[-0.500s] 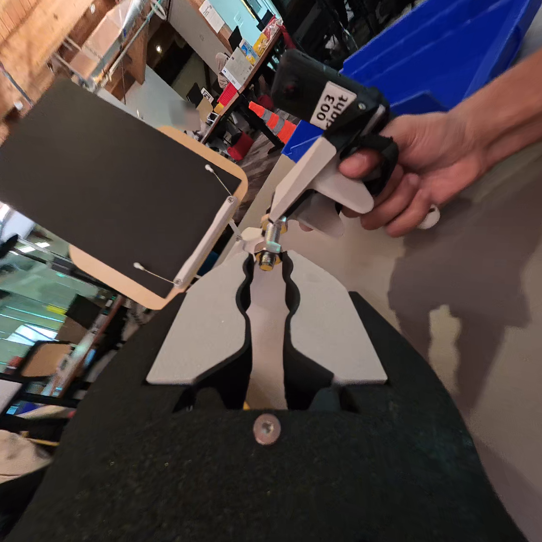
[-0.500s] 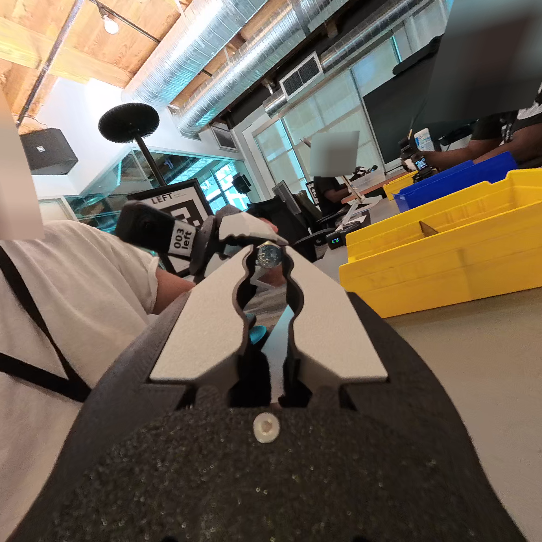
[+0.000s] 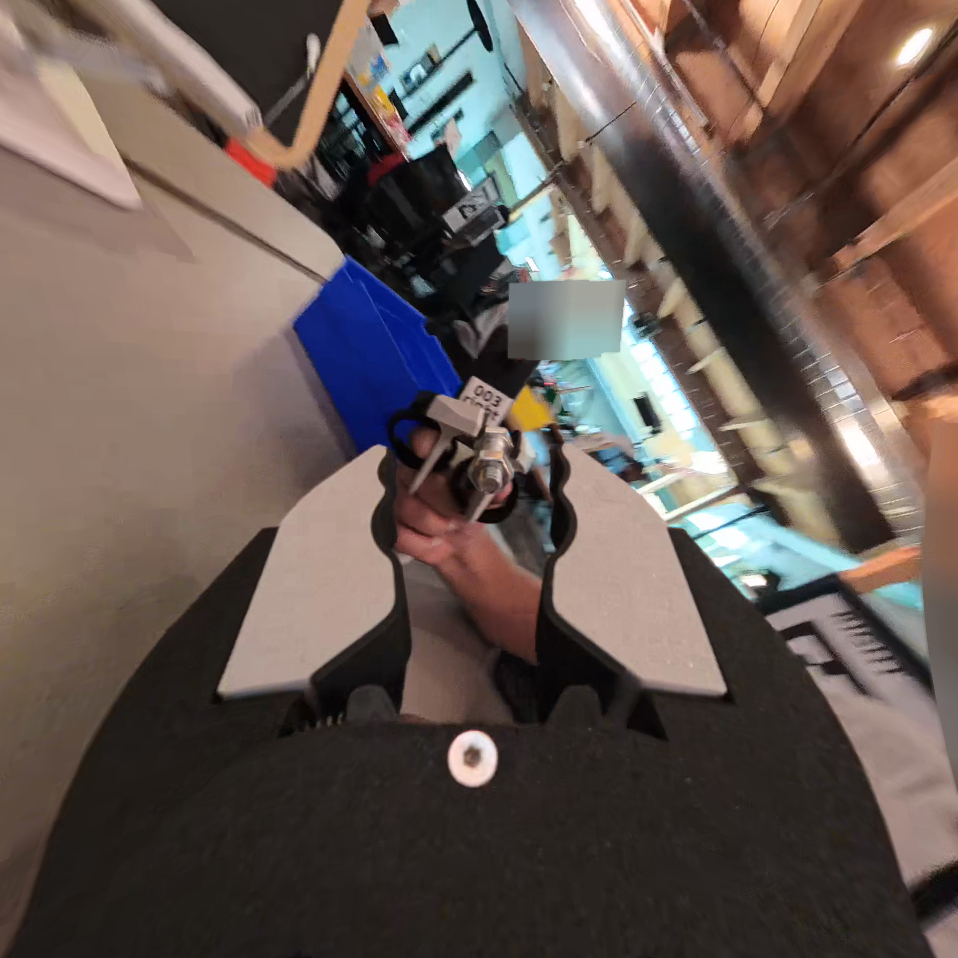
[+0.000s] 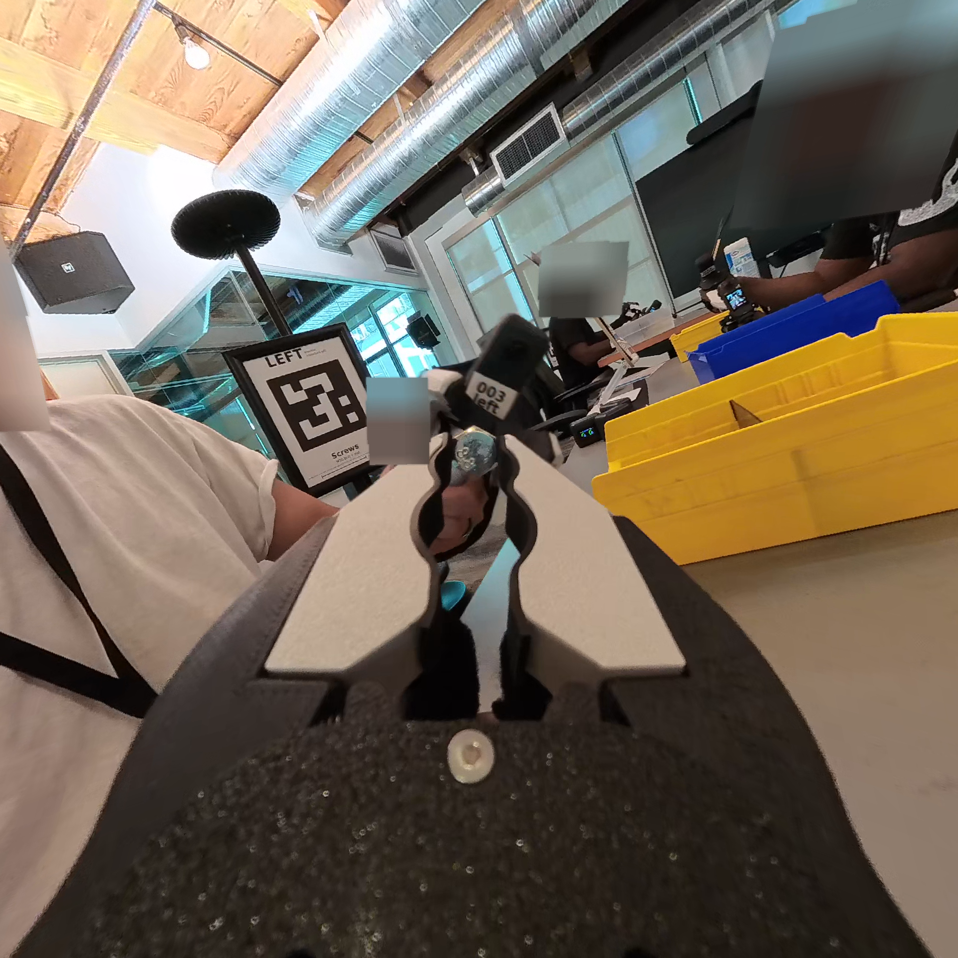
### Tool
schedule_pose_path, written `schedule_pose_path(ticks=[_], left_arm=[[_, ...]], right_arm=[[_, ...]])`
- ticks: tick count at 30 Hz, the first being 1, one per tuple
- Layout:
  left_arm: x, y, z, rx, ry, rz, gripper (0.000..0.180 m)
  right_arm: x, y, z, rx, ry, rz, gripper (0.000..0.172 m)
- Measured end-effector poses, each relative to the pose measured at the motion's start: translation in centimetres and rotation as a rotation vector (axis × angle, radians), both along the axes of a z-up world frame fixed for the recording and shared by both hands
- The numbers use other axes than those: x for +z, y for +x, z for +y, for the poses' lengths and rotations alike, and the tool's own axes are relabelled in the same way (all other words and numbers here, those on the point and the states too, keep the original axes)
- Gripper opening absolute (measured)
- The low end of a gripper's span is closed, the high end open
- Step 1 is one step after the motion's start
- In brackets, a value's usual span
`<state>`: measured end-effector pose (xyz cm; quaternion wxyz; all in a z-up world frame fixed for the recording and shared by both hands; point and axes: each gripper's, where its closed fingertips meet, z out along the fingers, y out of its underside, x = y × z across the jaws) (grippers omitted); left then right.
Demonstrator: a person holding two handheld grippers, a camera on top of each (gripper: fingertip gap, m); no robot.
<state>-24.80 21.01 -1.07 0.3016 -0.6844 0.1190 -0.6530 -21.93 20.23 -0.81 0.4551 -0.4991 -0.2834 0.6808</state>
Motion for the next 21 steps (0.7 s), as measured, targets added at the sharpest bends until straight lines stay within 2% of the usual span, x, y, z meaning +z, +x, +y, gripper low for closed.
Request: schedule_pose_path(ticks=[3, 6, 9, 11, 14, 17, 19, 21], left_arm=[[-0.9, 0.6, -0.2, -0.083, -0.23, -0.091, 0.051], [-1.1, 1.4, -1.3, -0.184, -0.366, -0.169, 0.05], [-1.3, 1.9, -2.0, -0.222, -0.416, -0.194, 0.047], [-1.3, 2.0, -2.0, -0.215, -0.41, -0.192, 0.038], [-1.0, 1.8, -1.8, -0.21, -0.38, -0.191, 0.017], [-1.0, 1.7, -1.8, -0.197, -0.298, -0.14, 0.016], [-1.0, 1.7, -2.0, -0.187, -0.151, -0.061, 0.016], [-0.9, 1.7, -2.1, -0.16, 0.096, 0.074, 0.016]], right_arm=[[0.1, 0.1, 0.0, -0.005, 0.004, -0.002, 0.017], [0.0, 0.2, 0.2, -0.012, 0.002, -0.004, 0.017], [-0.1, 0.1, 0.2, -0.014, 0.003, -0.012, 0.017], [-0.3, -0.2, 0.1, -0.013, 0.011, -0.026, 0.017], [-0.6, -0.6, -0.2, -0.012, 0.03, -0.052, 0.017], [-0.6, -0.7, -0.2, -0.016, 0.032, -0.054, 0.017], [-0.5, -0.7, -0.3, -0.004, 0.025, -0.045, 0.017], [-0.3, -0.7, -0.4, -0.003, 0.024, -0.04, 0.017]])
